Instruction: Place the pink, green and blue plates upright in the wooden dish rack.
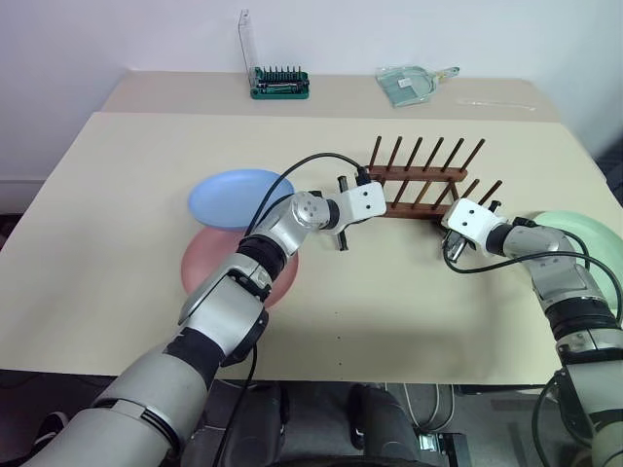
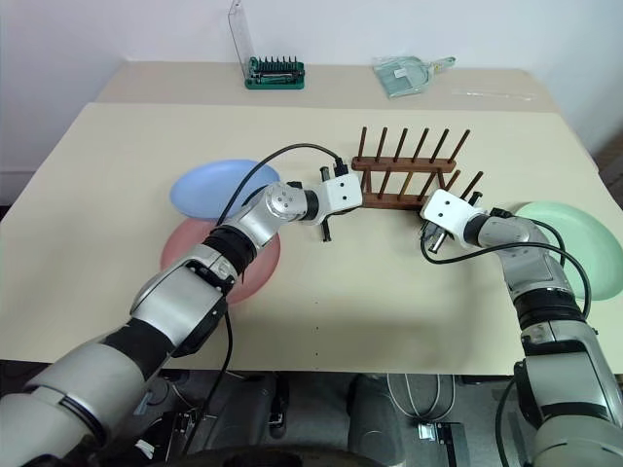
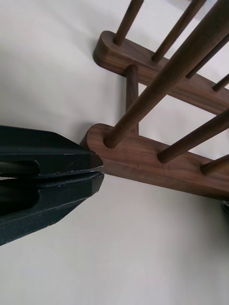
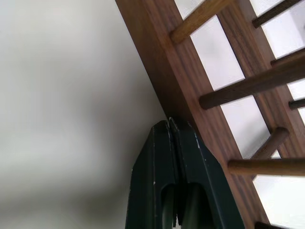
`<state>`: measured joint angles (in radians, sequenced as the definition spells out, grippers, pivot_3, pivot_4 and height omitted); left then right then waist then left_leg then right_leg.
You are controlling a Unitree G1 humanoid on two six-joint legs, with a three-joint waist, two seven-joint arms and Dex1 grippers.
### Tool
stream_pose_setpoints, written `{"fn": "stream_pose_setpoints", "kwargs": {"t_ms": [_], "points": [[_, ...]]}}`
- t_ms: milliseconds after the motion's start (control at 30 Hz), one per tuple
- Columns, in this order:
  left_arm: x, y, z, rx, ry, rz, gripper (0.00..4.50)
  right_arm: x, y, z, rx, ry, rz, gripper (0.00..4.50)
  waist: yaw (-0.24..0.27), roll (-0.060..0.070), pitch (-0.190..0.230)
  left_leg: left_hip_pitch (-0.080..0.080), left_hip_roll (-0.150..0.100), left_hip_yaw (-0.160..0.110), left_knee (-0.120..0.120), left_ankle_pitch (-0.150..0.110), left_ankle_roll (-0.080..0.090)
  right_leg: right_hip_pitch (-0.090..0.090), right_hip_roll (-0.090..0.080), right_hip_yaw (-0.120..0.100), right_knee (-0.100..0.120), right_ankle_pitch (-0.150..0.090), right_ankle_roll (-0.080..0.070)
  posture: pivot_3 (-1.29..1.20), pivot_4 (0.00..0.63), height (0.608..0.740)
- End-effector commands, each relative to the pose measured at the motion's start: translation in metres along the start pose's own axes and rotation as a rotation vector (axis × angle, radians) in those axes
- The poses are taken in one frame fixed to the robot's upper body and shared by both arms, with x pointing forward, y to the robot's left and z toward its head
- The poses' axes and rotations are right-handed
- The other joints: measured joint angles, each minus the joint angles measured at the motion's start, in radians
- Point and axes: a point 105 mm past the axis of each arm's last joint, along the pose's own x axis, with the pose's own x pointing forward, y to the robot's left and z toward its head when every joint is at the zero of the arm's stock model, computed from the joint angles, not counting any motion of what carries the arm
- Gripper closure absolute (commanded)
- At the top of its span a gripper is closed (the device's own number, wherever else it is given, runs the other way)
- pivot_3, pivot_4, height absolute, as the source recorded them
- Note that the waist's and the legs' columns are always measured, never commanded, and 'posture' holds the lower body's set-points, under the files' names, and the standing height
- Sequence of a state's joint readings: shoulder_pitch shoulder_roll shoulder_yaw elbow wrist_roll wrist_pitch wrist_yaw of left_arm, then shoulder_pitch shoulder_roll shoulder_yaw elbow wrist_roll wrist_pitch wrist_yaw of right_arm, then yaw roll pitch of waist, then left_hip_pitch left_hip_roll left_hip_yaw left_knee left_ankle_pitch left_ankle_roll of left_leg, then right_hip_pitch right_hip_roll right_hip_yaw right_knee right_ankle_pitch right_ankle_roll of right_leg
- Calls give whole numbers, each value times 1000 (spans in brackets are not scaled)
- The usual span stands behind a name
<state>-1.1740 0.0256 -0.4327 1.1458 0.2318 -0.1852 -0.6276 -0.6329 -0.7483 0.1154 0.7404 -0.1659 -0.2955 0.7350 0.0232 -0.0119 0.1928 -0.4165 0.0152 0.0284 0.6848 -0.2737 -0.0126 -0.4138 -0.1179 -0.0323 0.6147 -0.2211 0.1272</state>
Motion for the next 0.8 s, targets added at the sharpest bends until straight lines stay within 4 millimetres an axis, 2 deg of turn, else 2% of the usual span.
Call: {"fn": "stream_pose_setpoints", "kwargs": {"t_ms": [33,167,233,300,400,500,567,600,633,667,800], "points": [[0,9,17,35,-48,25,4455,-2,-10,8,20,-51,-43,4491,-7,0,0,0,0,0,0,0,0,0,0,0,0,0,0,0,150,724],[-2,9,21,0,-75,3,4455,-10,-12,7,21,-58,-36,4491,-13,0,0,0,0,0,0,0,0,0,0,0,0,0,0,0,150,724],[-4,5,26,-79,-117,-50,4455,-18,-14,10,92,-83,-19,4491,-12,0,0,0,0,0,-1,0,0,0,0,0,0,0,0,0,150,724],[-11,-5,36,-180,-199,-177,4500,-28,-16,16,167,-123,11,3991,-12,0,0,0,0,0,-1,0,0,0,0,0,0,0,0,0,150,724],[-34,-8,58,-273,-343,-278,3672,-52,-14,41,318,-253,78,2722,-12,1,0,-1,0,0,-1,0,-1,0,0,0,0,0,0,0,150,724],[-65,-7,75,-309,-428,-334,2214,-79,-7,68,427,-362,149,1166,-12,2,1,-2,1,-1,-1,0,0,-2,0,0,1,0,0,0,150,724],[-78,-6,76,-306,-415,-340,1316,-88,-6,83,485,-419,170,302,-16,2,1,-1,1,-1,0,0,1,-2,0,0,1,0,0,0,150,724],[-86,-1,76,-300,-410,-328,721,-92,-5,91,508,-451,183,0,-16,2,1,0,1,-1,0,0,1,-1,0,0,2,0,0,0,150,724],[-94,3,77,-295,-411,-317,280,-95,-4,96,520,-472,193,0,-15,2,1,1,1,-1,0,0,0,0,0,0,2,0,0,0,150,724],[-102,11,77,-304,-414,-298,59,-98,-4,102,526,-492,199,0,-14,2,1,3,1,-1,0,0,1,1,0,0,3,0,0,0,150,724],[-125,30,77,-271,-413,-230,59,-99,-6,108,509,-498,177,0,-10,2,1,4,1,-2,0,-1,1,3,0,0,2,0,0,0,150,724]]}}
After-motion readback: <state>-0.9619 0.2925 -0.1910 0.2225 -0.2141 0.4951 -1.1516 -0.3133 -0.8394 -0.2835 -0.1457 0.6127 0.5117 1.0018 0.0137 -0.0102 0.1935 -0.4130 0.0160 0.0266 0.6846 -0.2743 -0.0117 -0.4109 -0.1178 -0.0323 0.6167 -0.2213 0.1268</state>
